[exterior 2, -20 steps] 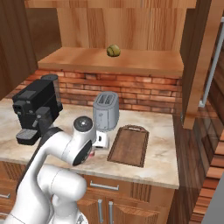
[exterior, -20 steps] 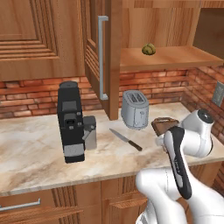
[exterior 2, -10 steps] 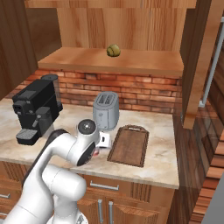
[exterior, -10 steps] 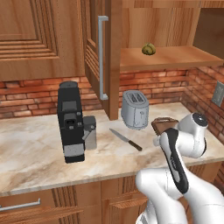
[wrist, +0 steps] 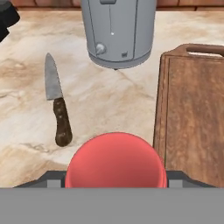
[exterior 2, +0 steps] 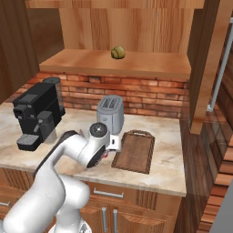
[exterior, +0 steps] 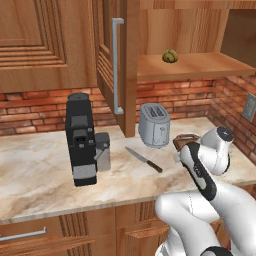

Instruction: Pick the bread, place it on the cutting board, pick the jam, place it on the counter, and close the cabinet.

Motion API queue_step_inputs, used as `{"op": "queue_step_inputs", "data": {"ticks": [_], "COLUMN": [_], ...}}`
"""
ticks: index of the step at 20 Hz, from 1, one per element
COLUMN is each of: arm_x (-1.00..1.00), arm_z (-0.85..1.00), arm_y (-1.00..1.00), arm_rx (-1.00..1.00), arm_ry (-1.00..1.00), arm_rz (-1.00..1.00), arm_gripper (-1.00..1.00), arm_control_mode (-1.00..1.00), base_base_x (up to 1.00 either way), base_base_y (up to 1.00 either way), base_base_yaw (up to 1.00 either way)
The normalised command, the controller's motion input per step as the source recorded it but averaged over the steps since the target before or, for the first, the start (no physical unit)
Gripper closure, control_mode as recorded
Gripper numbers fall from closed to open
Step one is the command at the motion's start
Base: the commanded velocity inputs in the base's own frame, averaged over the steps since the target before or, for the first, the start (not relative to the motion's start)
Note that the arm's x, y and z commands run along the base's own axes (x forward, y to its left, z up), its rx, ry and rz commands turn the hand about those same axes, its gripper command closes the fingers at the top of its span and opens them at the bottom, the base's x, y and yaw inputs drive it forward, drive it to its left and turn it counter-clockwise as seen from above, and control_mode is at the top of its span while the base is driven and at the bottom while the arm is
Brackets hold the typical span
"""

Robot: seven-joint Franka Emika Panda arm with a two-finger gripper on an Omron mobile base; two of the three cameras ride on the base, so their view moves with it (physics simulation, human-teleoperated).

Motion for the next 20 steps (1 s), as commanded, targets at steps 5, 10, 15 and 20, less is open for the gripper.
{"op": "queue_step_inputs", "data": {"ticks": [5, 10, 15, 20], "arm_x": [0.33, 0.27, 0.18, 0.15], "arm_z": [-0.3, -0.29, -0.26, -0.27], "arm_y": [0.01, 0.05, 0.1, 0.12], "arm_rx": [0.0, 0.0, 0.0, 0.0], "arm_ry": [-0.02, -0.01, 0.0, 0.0], "arm_rz": [0.0, 0.0, 0.0, 0.0], "arm_gripper": [1.0, 1.0, 1.0, 1.0], "arm_control_mode": [-1.0, -1.0, -1.0, -1.0], "base_base_x": [0.0, 0.0, 0.0, 0.0], "base_base_y": [0.0, 0.0, 0.0, 0.0], "base_base_yaw": [0.0, 0.0, 0.0, 0.0]}}
